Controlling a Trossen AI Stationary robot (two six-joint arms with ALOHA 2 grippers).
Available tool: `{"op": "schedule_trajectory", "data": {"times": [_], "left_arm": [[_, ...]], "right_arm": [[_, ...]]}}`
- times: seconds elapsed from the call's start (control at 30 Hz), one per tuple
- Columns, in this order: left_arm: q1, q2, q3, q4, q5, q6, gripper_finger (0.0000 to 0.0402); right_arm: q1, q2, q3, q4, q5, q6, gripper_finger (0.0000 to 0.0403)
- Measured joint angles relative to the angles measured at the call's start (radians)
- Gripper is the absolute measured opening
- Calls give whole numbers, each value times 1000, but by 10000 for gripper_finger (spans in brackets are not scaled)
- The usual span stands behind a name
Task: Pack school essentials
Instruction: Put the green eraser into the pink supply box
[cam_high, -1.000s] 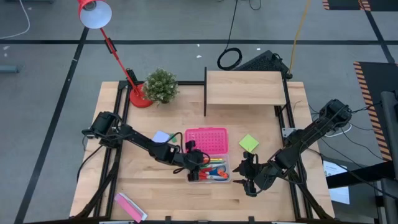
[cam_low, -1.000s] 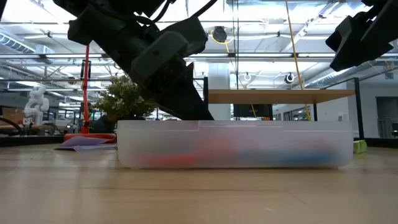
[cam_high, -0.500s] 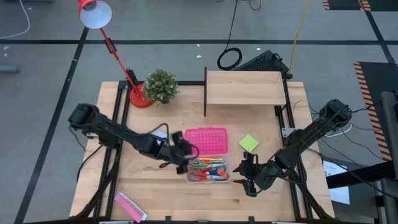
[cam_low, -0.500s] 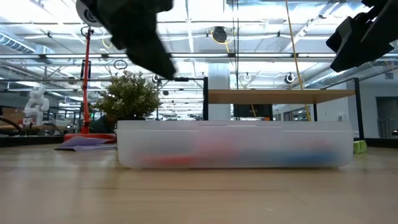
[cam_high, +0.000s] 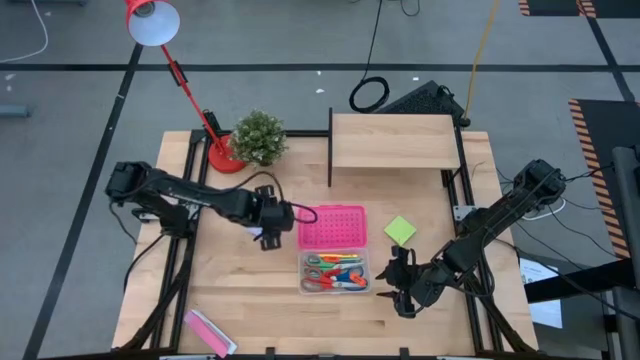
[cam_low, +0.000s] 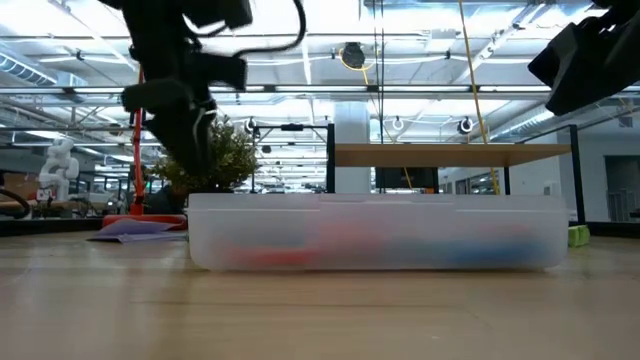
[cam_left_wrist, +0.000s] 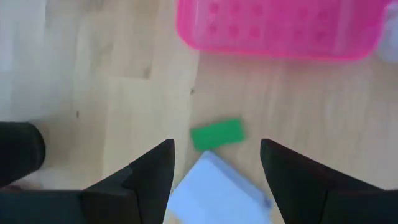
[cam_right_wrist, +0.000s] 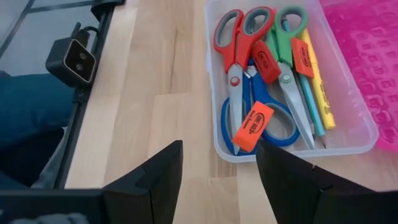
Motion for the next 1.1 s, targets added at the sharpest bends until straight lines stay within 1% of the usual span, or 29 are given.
{"op": "schedule_trajectory", "data": {"times": [0.1, 0.17, 0.37, 0.47, 0.67, 0.77, 0.93, 1.1], "left_arm": [[62, 4, 2, 24, 39, 19, 241], [97, 10, 1, 10, 54, -19, 241], [141, 64, 1, 16, 63, -85, 241], [143, 106, 1, 16, 73, -191, 241], [143, 170, 1, 28, 62, -488, 241], [143, 188, 1, 28, 73, -586, 241], [143, 188, 1, 22, 73, -680, 241], [133, 189, 1, 14, 105, -700, 241]], "right_arm": [[-1, 0, 0, -16, 0, -2, 198], [-1, 0, 0, -25, 0, -3, 198], [-6, -5, 0, -75, -1, -11, 198], [-14, -17, 0, -102, -1, -11, 198], [-34, -53, 0, -144, -1, -11, 198], [-41, -63, 0, -146, -1, -11, 198], [-46, -68, 0, -152, -1, -26, 198], [-55, -68, 0, -156, -1, -30, 198]]}}
